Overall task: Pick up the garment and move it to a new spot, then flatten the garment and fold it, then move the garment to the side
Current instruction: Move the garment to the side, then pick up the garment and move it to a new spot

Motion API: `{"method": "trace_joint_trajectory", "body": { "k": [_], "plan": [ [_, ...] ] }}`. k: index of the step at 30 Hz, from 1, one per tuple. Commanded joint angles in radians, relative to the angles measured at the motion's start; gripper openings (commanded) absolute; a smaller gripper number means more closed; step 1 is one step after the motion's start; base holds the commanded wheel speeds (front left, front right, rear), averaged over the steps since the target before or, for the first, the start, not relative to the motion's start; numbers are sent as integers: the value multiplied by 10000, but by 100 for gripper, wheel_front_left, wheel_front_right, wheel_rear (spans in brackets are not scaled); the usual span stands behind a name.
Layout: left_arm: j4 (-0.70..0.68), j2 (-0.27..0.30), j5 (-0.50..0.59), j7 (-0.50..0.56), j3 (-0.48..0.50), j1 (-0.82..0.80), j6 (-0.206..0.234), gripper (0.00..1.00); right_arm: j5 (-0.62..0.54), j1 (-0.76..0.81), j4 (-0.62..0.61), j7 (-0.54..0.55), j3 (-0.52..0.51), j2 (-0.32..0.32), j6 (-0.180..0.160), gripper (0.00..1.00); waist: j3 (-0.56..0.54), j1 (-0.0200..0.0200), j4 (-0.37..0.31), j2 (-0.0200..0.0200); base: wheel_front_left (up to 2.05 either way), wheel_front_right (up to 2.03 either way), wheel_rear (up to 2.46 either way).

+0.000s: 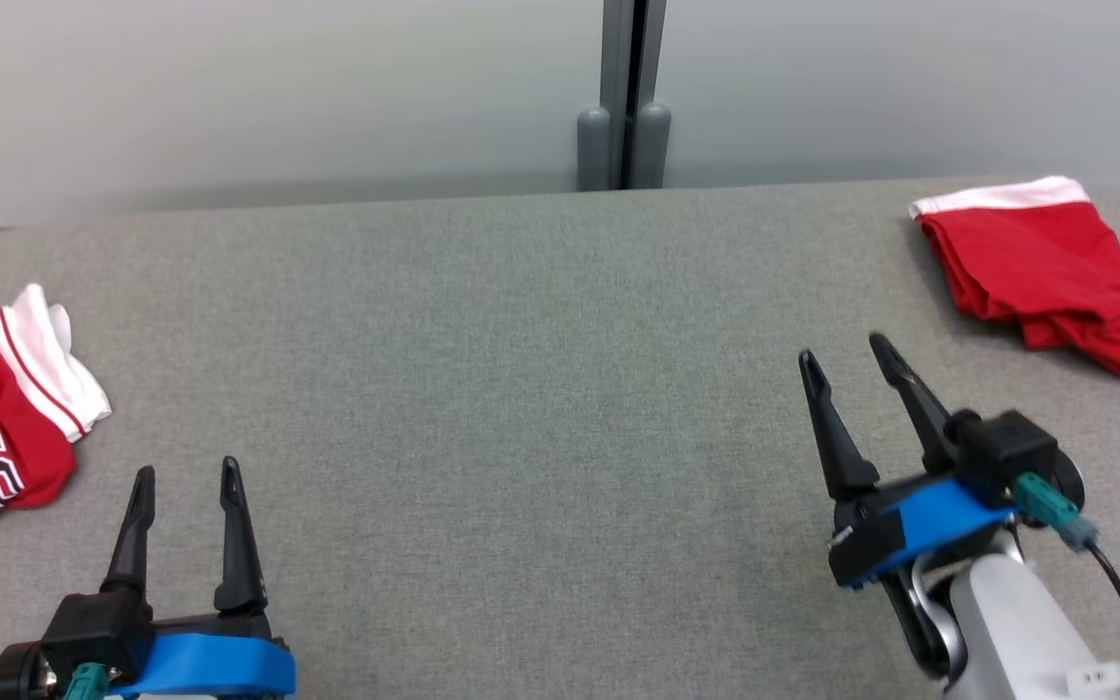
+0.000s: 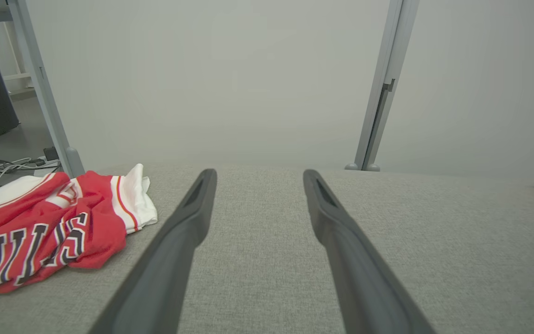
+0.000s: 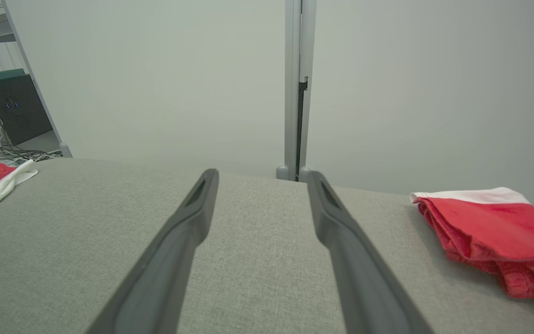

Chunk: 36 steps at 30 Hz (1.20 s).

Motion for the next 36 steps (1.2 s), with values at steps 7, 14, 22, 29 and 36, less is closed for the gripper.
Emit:
{"method": "trace_joint_trajectory", "body": {
  "k": [7,14,22,29,36],
  "plan": [
    [223,-40,32,-23,-92,298,-56,100,-105,1630,-725,-35,-704,318,2,100,-438,2,68,1,0,0,0],
    [440,-70,34,-25,-81,407,-61,100,-292,2533,-1121,-36,-1326,584,2,100,-716,2,164,1,0,0,0],
    [702,-54,7,-23,-77,459,-60,100,-188,2822,-933,-36,-1556,633,2,100,-911,2,251,1,0,0,0],
    [919,0,70,-23,-6,385,-123,100,-60,2899,-794,-36,-1492,633,2,100,-1034,2,221,1,0,0,0],
    [941,-27,151,-23,-41,432,-142,100,32,2979,-712,-36,-1496,634,2,100,-1106,2,260,1,0,0,0]
  ]
}}
